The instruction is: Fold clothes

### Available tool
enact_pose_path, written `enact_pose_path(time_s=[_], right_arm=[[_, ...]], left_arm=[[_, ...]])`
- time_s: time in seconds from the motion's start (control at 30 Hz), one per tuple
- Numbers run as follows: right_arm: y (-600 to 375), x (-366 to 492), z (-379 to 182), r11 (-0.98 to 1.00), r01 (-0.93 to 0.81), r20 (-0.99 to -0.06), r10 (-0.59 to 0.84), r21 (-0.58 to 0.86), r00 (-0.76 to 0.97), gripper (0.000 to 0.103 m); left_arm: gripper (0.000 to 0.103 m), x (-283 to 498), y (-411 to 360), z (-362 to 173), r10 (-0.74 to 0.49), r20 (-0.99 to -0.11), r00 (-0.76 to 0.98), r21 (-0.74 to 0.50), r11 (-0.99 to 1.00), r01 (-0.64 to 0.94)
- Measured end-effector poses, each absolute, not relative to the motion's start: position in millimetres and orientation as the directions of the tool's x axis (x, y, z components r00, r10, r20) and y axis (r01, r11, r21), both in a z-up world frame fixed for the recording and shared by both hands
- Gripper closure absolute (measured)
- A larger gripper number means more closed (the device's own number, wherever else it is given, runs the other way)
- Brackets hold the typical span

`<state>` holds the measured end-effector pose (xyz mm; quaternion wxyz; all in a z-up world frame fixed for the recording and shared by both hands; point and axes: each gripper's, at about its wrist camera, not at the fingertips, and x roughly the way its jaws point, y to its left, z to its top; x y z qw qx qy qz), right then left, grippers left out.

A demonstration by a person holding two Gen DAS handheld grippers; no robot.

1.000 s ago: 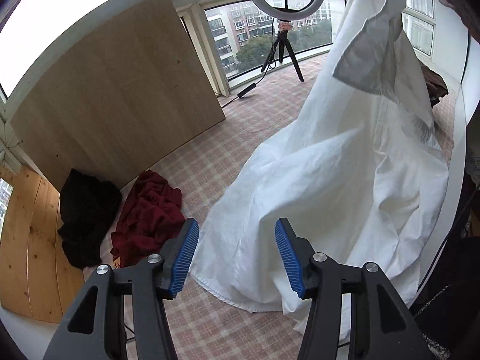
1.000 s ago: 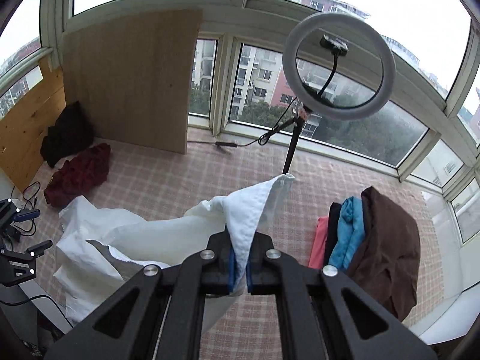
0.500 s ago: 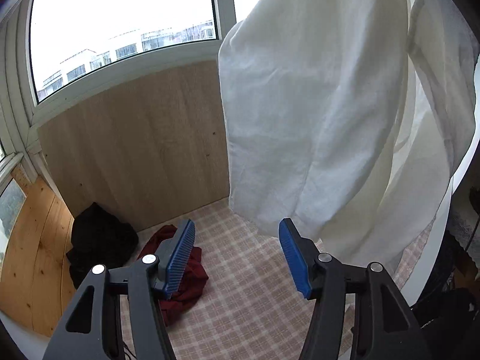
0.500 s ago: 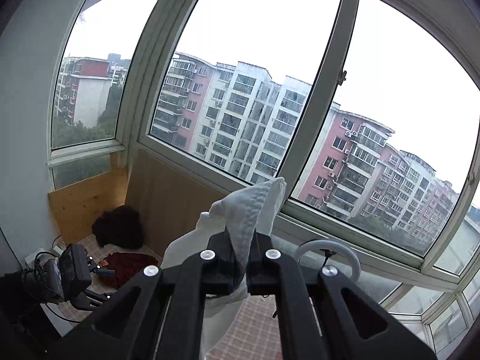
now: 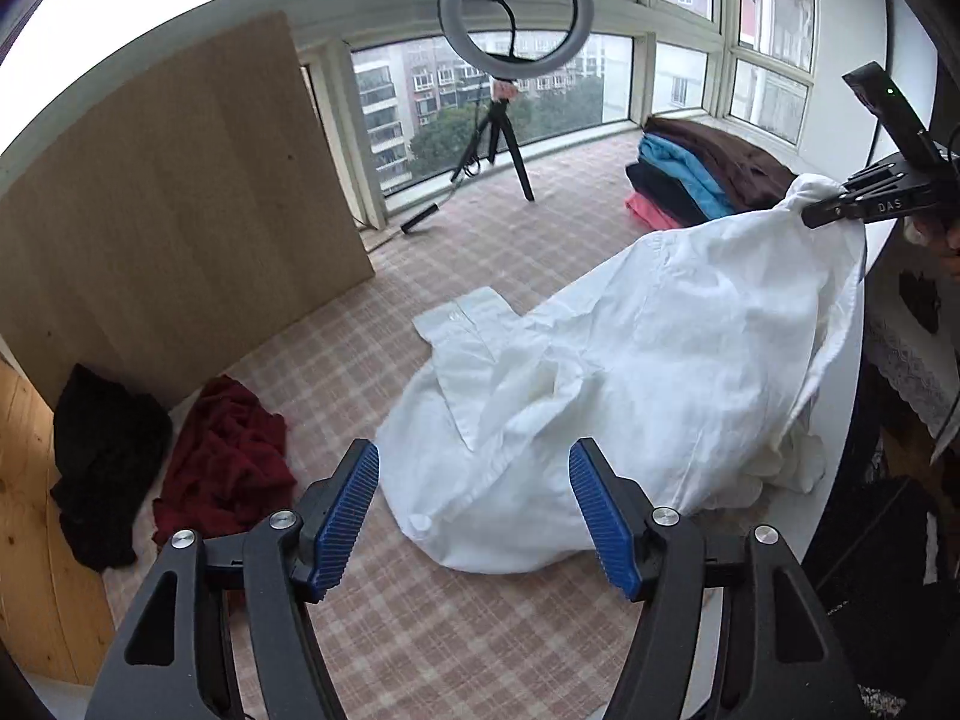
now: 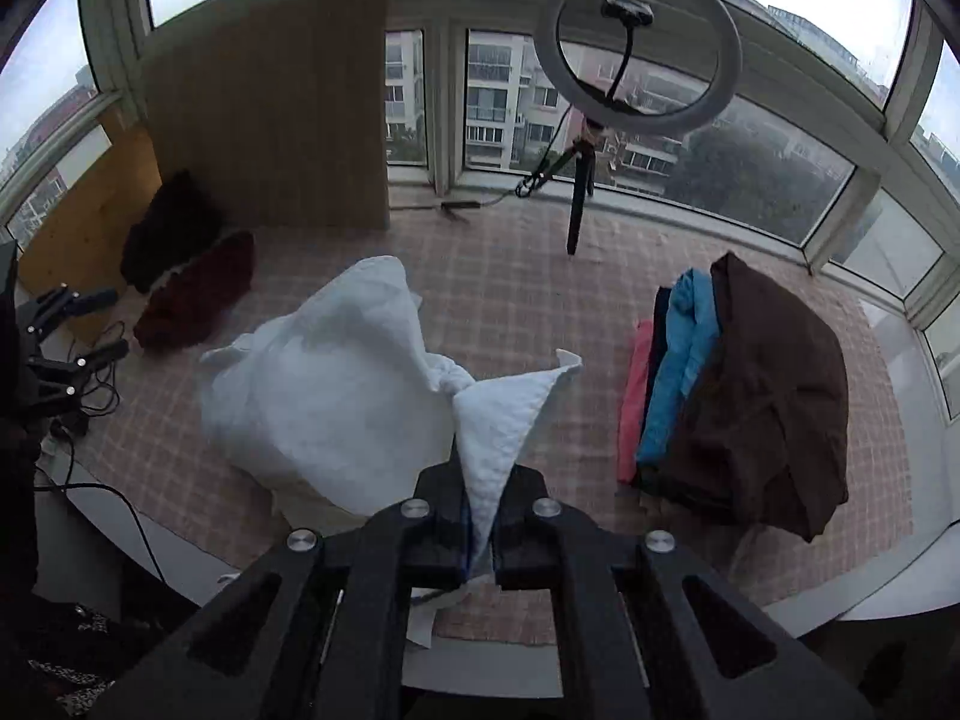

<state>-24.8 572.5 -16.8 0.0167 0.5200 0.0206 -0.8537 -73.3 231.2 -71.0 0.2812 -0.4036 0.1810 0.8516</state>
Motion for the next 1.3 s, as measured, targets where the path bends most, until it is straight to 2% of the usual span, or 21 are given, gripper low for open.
enact_pose_path(time_s=[0.1,0.2,0.37,0.47,0.6,0.67,0.8,0.83,0.87,0.9,0.93,0.97,1.07,1.2,1.3], right_arm=[[612.4,-12.8,-77.2,-0.995,0.004,-0.912,-0.091,0.097,-0.399,0.099],[635.0,-2.5,-88.3,-0.989,0.022,-0.908,-0.143,0.146,-0.394,0.099],[666.1,20.3,-90.6,-0.976,0.077,-0.89,-0.218,0.204,-0.401,0.099],[671.5,33.2,-109.1,-0.969,0.102,-0.894,-0.246,0.224,-0.375,0.099],[669.5,42.5,-126.1,-0.956,0.146,-0.888,-0.291,0.255,-0.357,0.098],[666.4,45.8,-130.9,-0.954,0.169,-0.89,-0.294,0.249,-0.348,0.098],[669.5,47.1,-136.3,-0.949,0.175,-0.887,-0.307,0.261,-0.343,0.098],[671.3,47.2,-136.8,-0.949,0.173,-0.886,-0.31,0.265,-0.346,0.098],[673.3,47.5,-137.0,-0.948,0.171,-0.884,-0.311,0.267,-0.349,0.098],[675.4,47.8,-136.6,-0.949,0.168,-0.882,-0.31,0.266,-0.355,0.098],[677.2,47.6,-135.3,-0.952,0.165,-0.881,-0.303,0.259,-0.363,0.098],[678.7,46.8,-133.3,-0.955,0.163,-0.881,-0.293,0.248,-0.372,0.098],[683.1,37.1,-121.3,-0.963,0.175,-0.876,-0.259,0.204,-0.408,0.098],[690.4,4.1,-86.2,-0.965,0.198,-0.833,-0.25,0.172,-0.494,0.098],[682.4,-27.0,-52.9,-0.946,0.279,-0.769,-0.301,0.166,-0.564,0.098]], left_arm=[[0.039,-62.8,271.1,-111.4,0.299,-0.844,-0.445,0.09,-0.74,-0.667],[0.039,-53.7,298.0,-125.0,0.286,-0.873,-0.394,0.071,-0.727,-0.683],[0.039,-67.3,306.7,-118.1,0.251,-0.882,-0.4,0.073,-0.765,-0.64],[0.037,-98.8,328.4,-113.3,0.251,-0.894,-0.373,0.072,-0.739,-0.67],[0.027,-140.8,357.4,-106.9,0.248,-0.909,-0.336,0.07,-0.703,-0.708],[0.027,-171.3,378.3,-121.5,0.275,-0.934,-0.227,-0.023,-0.683,-0.73],[0.027,-199.9,409.7,-177.8,0.198,-0.979,-0.056,-0.092,-0.666,-0.74],[0.038,-203.0,413.5,-192.5,0.179,-0.984,-0.02,-0.107,-0.673,-0.732],[0.053,-202.3,413.4,-201.8,0.199,-0.979,0.032,-0.162,-0.679,-0.716],[0.089,-198.7,411.2,-200.9,0.235,-0.971,0.048,-0.2,-0.678,-0.707],[0.097,-195.1,409.0,-200.0,0.271,-0.96,0.064,-0.237,-0.676,-0.698],[0.097,-191.5,406.8,-199.1,0.306,-0.949,0.08,-0.275,-0.672,-0.688],[0.099,-180.6,383.8,-155.4,0.38,-0.924,-0.027,-0.26,-0.682,-0.683],[0.1,-155.9,327.2,-58.8,0.457,-0.851,-0.259,-0.194,-0.732,-0.653],[0.102,-113.8,291.5,-9.7,0.43,-0.803,-0.413,-0.102,-0.781,-0.616]])
